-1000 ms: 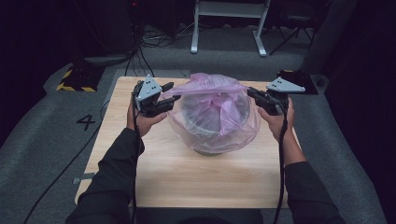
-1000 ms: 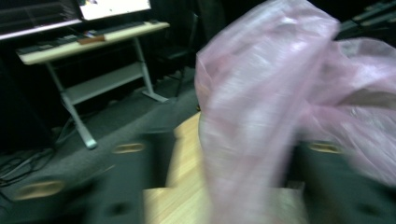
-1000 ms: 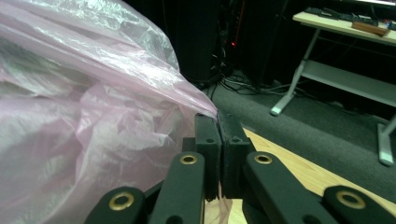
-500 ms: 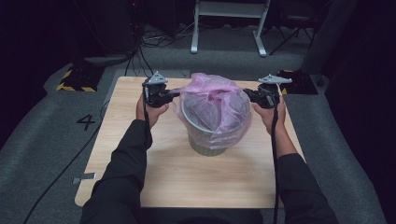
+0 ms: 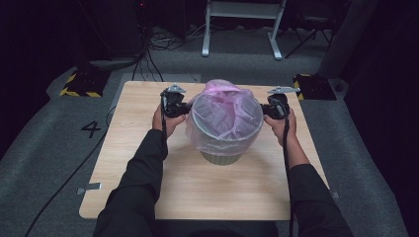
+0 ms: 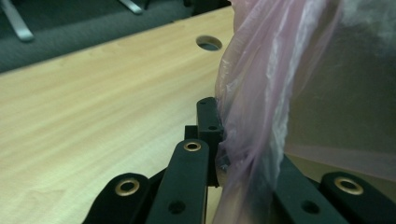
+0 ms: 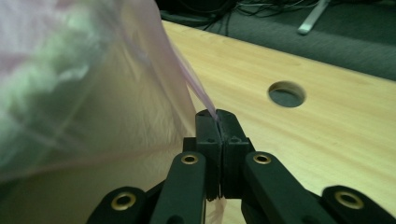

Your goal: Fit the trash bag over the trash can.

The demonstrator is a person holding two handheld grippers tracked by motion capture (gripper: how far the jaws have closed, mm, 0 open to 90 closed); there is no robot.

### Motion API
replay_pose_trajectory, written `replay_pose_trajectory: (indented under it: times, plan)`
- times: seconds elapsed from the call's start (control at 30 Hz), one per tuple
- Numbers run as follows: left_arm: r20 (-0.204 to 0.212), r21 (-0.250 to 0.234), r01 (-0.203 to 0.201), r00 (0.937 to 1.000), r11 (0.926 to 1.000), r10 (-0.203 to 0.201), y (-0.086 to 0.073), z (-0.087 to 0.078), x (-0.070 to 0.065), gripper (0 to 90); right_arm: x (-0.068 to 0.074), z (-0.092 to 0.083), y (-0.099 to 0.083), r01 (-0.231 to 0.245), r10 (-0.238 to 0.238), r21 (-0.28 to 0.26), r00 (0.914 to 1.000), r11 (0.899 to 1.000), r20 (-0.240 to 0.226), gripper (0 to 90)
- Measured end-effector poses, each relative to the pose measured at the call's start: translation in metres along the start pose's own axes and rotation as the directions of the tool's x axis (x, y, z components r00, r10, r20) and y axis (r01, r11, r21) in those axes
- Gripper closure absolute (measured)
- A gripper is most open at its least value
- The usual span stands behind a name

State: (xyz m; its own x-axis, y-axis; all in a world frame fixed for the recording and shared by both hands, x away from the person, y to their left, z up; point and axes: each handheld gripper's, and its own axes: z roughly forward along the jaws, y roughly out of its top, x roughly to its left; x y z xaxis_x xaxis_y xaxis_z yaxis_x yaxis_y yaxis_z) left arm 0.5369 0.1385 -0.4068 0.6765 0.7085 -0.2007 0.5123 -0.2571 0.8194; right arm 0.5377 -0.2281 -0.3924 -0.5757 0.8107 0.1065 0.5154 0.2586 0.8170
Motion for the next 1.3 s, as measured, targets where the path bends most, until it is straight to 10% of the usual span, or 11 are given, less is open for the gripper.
replay_pose_trajectory:
  times: [0.27,0.6,0.73,0.8,1.07,1.17,1.3]
  plan:
    - [-0.017,0.083,-0.017,0.9997,0.9964,0.019,0.0,0.015,-0.006,89.7,0.001,0.012,-0.008,-0.007,0.008,0.05,0.9999,0.999,-0.01,89.7]
    - [-0.078,0.056,-0.04,0.9959,0.9976,0.045,-0.018,0.003,0.001,81.3,-0.011,0.014,-0.032,-0.052,0.054,0.084,0.9984,0.995,-0.019,86.2]
    - [-0.09,-0.03,-0.03,0.9955,0.9991,0.027,-0.028,-0.017,0.007,67.4,-0.016,0.006,-0.039,-0.034,0.035,0.056,0.9994,0.998,-0.006,73.2]
    - [-0.114,-0.097,-0.017,0.9934,0.9952,0.005,-0.031,-0.029,0.008,42.1,-0.02,-0.002,-0.041,-0.029,0.03,0.021,0.9995,0.999,-0.008,63.3]
    - [-0.076,-0.233,0.042,0.9952,0.9716,-0.062,-0.025,-0.072,0.011,22.1,-0.029,-0.04,-0.037,0.007,-0.014,-0.1,0.9972,0.995,-0.073,42.2]
    - [-0.107,-0.216,-0.023,0.9942,0.976,0.0,-0.021,-0.078,0.004,22.3,-0.023,-0.051,-0.034,0.04,-0.051,-0.126,0.995,0.991,-0.086,38.9]
    - [-0.218,-0.138,-0.193,0.9625,0.9713,0.161,-0.028,-0.08,-0.011,22.6,-0.012,-0.067,-0.034,0.151,-0.155,-0.102,0.9871,0.983,-0.039,36.2]
